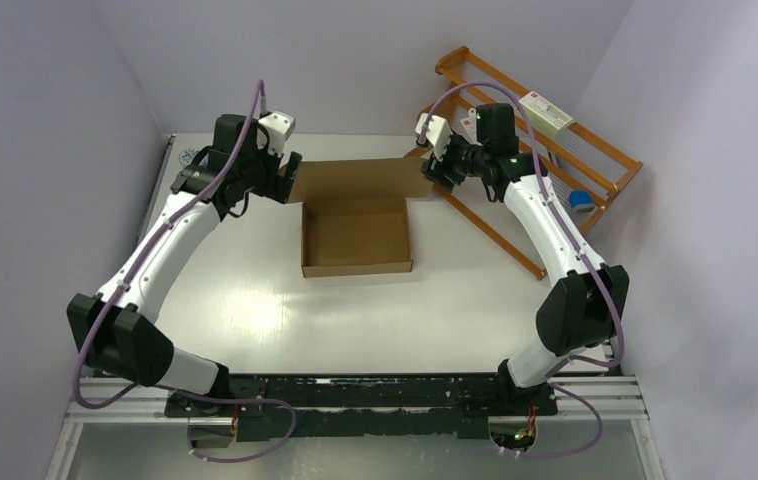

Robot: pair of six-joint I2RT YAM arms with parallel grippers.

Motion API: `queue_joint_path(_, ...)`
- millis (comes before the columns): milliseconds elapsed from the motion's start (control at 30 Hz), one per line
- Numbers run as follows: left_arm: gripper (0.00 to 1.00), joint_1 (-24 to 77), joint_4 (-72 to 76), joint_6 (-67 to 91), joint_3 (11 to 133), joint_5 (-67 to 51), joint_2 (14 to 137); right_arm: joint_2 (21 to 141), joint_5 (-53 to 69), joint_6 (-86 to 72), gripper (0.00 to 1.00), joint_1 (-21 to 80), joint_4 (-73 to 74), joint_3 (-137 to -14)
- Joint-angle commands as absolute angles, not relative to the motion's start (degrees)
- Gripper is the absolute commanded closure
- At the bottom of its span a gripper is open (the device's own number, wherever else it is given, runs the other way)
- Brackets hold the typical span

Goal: Fold the paper box

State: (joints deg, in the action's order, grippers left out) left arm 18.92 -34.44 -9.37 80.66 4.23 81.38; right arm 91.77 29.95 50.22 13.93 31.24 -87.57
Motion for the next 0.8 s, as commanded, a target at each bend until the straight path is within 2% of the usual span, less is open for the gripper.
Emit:
queue_joint_path(0, 0.11, 18.98, -36.05, -12.12, 83.89, 0.89, 84.26, 93.64, 33.03, 49.34, 0.43, 13.54, 30.94, -88.36)
queue_joint_path(567, 0.32, 18.98, -37.35, -16.23, 89.47, -2.24, 92.46, 99.99, 37.38, 48.22, 0.57, 13.58, 29.62, -89.45)
queue_joint_path(767, 0.46, 18.98, -39.27, -16.43, 90.44, -2.32, 93.53, 100.29, 37.74, 48.01, 0.64, 13.58, 29.64, -89.93)
